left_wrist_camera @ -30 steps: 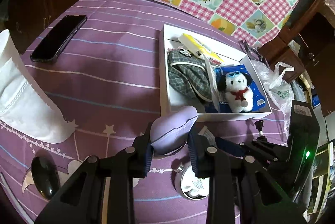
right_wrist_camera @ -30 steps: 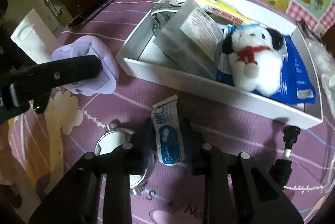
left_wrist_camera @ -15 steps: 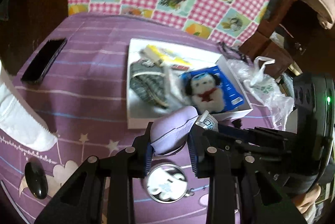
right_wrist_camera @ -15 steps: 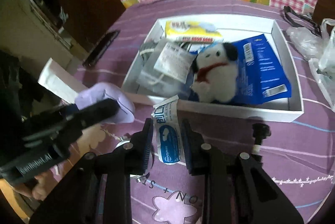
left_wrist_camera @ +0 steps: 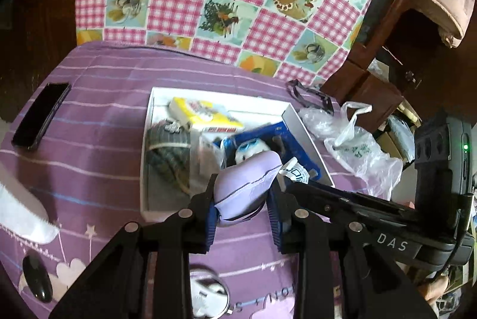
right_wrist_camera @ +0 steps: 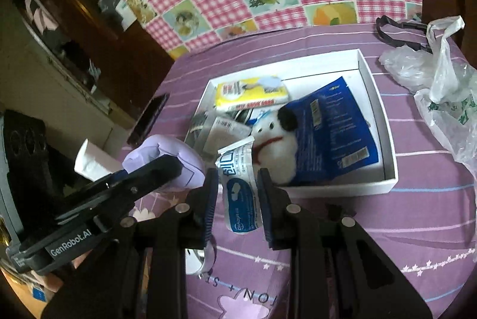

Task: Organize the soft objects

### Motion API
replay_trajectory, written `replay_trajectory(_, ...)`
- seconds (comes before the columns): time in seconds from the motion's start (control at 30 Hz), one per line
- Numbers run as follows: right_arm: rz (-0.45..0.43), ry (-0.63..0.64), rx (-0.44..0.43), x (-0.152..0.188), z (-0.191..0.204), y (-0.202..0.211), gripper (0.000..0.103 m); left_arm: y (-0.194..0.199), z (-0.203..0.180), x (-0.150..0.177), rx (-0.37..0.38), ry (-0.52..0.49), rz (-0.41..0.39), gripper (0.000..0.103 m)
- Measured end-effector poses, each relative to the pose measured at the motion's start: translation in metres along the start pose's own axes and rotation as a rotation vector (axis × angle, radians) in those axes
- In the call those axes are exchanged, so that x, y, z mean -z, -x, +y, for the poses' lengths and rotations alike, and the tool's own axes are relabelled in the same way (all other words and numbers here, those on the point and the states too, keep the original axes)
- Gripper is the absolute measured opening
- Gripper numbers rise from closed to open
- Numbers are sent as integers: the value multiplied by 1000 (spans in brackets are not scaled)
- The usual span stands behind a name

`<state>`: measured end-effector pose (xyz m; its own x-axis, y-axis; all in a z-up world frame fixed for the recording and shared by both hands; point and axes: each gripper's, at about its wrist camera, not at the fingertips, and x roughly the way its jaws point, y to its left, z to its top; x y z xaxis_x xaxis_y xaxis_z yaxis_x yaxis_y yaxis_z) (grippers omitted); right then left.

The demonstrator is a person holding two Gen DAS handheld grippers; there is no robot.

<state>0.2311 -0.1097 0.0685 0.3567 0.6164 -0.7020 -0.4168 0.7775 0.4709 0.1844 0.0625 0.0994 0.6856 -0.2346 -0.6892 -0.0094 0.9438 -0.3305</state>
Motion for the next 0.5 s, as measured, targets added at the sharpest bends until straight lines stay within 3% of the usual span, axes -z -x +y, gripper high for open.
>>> replay_trajectory(0.2, -71, -51, -13, -14, -14, 7, 29, -14, -12, -13, 10, -35, -56, 28)
replay_trajectory(0.33, -165, -92, -61, -14, -30, 15, 29, -31, -16, -10, -2, -84, -62, 28)
replay_trajectory(0.5, -186, -125, -62, -14, -47, 7, 29, -45, -18, -5, -99, -140, -63, 28)
